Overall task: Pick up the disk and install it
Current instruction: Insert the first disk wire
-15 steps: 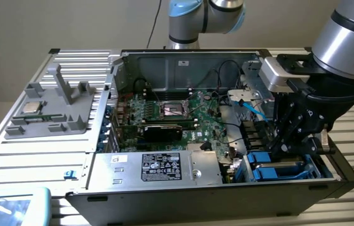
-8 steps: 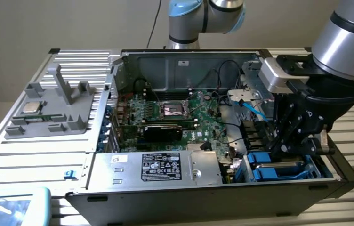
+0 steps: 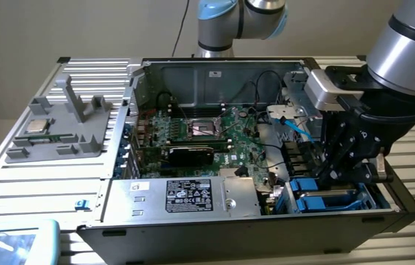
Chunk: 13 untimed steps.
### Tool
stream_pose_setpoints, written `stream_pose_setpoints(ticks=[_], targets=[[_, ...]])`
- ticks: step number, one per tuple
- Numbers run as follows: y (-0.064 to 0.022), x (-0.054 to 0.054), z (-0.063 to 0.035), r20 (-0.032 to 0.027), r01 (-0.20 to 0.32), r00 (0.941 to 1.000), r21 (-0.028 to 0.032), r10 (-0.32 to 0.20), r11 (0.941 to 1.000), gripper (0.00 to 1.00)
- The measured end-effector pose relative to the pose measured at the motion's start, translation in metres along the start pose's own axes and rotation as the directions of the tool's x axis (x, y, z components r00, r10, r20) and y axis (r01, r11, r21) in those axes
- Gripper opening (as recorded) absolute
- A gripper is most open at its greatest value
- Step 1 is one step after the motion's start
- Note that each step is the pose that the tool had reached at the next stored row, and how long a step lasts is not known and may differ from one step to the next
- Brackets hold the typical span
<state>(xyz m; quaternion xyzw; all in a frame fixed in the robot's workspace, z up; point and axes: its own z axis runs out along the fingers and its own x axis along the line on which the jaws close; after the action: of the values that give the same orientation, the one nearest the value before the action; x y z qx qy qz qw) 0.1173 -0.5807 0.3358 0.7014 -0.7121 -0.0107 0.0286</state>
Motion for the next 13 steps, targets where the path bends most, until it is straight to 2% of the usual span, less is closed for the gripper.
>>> stream_pose_setpoints(ticks=[13], targets=[[-0.0001, 0.0001, 0.0009, 0.0002, 0.0, 1.0, 0.0, 0.0, 1.0, 0.16]])
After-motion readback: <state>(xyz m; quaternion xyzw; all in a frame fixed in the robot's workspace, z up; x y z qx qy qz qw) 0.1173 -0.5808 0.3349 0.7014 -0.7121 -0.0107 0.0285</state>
